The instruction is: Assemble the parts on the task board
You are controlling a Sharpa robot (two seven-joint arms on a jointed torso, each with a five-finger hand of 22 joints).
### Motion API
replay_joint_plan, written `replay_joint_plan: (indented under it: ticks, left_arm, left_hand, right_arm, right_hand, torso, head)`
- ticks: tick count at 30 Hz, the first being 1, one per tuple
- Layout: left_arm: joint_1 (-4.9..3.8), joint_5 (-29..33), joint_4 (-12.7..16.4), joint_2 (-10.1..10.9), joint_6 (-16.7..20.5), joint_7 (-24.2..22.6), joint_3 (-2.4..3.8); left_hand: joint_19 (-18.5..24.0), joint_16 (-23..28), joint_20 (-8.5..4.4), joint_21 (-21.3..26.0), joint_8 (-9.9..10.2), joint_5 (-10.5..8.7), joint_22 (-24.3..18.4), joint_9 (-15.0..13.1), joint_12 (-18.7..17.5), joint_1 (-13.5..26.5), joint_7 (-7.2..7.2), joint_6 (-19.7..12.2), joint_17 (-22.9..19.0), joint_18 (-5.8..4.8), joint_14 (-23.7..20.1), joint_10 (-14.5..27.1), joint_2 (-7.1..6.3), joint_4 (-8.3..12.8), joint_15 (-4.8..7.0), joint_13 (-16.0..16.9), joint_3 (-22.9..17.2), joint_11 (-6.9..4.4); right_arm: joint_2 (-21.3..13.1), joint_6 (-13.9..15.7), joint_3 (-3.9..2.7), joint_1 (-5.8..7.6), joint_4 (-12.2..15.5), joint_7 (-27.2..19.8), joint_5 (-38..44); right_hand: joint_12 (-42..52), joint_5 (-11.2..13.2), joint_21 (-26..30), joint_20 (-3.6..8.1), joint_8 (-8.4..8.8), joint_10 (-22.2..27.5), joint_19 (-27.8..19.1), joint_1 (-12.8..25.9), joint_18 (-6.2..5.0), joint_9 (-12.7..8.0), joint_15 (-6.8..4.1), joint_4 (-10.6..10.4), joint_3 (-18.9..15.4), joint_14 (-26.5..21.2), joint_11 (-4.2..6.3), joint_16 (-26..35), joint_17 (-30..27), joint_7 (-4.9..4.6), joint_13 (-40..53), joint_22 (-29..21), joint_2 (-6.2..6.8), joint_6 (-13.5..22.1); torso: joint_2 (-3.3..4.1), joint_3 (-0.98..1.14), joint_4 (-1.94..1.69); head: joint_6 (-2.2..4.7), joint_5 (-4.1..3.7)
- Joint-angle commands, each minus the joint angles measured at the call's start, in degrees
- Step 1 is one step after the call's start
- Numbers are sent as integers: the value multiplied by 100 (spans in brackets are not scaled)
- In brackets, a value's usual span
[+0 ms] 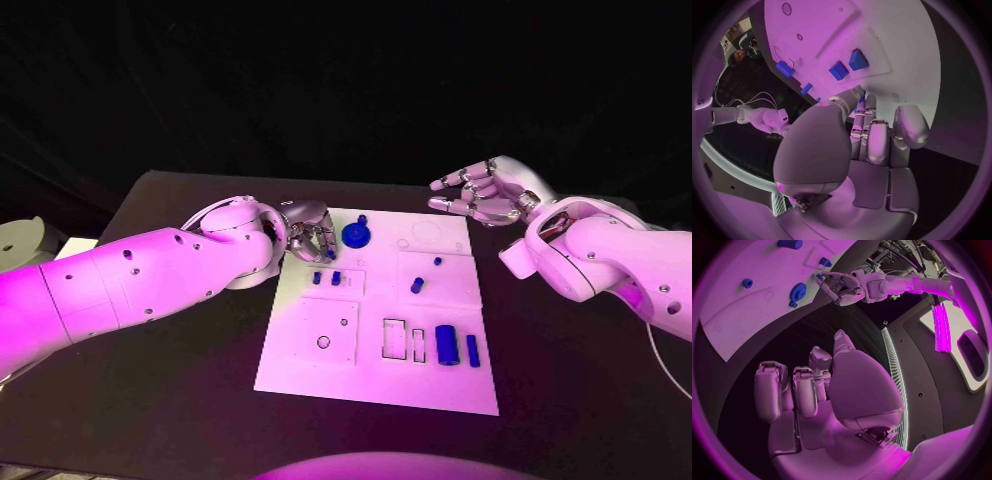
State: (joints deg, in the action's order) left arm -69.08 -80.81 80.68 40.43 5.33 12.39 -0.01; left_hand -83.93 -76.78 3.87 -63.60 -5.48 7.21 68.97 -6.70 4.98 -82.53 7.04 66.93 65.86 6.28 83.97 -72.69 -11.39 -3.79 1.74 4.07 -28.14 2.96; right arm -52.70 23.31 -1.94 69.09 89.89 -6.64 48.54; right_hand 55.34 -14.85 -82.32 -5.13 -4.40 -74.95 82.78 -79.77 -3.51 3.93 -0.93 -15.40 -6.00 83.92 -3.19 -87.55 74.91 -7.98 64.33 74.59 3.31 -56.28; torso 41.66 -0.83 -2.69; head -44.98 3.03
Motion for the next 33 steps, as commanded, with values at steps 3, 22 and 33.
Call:
replay_joint_plan:
  ticks: [3,22,33]
  left_arm:
    - [0,27,-47,-47,-126,28,0]
    - [5,26,-124,-128,-292,136,-4]
    - [5,26,-149,-135,-381,313,-6]
  left_hand:
    - [-115,-35,-15,29,21,-23,-7,2,-20,62,-1,59,-5,-76,208,-40,8,11,2,8,-32,17]
    - [-107,-29,-5,49,82,-39,-15,30,-94,161,23,3,-45,-75,197,7,-31,14,-14,-1,-17,41]
    - [-87,-6,69,81,203,-49,-19,163,-146,332,181,-338,-154,-83,165,267,-143,22,-118,-23,78,172]
  right_arm:
    - [3,-71,0,-4,9,-50,17]
    - [3,-79,0,-4,15,-46,17]
    - [-1,-79,0,-4,14,-43,16]
  right_hand:
    - [2,-30,33,37,35,25,10,0,22,5,-29,-10,-34,516,14,30,1140,-10,3,1,-69,-28]
    - [2,-30,33,37,35,25,10,0,22,5,-29,-10,-34,516,14,30,1140,-10,3,1,-69,-28]
    - [2,-30,33,37,35,25,10,0,22,5,-29,-10,-34,516,14,30,1140,-10,3,1,-69,-28]
  torso:
    - [0,-2,0]
    - [-2,2,-3]
    - [1,-1,0]
  head:
    - [-4,1]
    - [-20,-1]
    - [-22,-7]
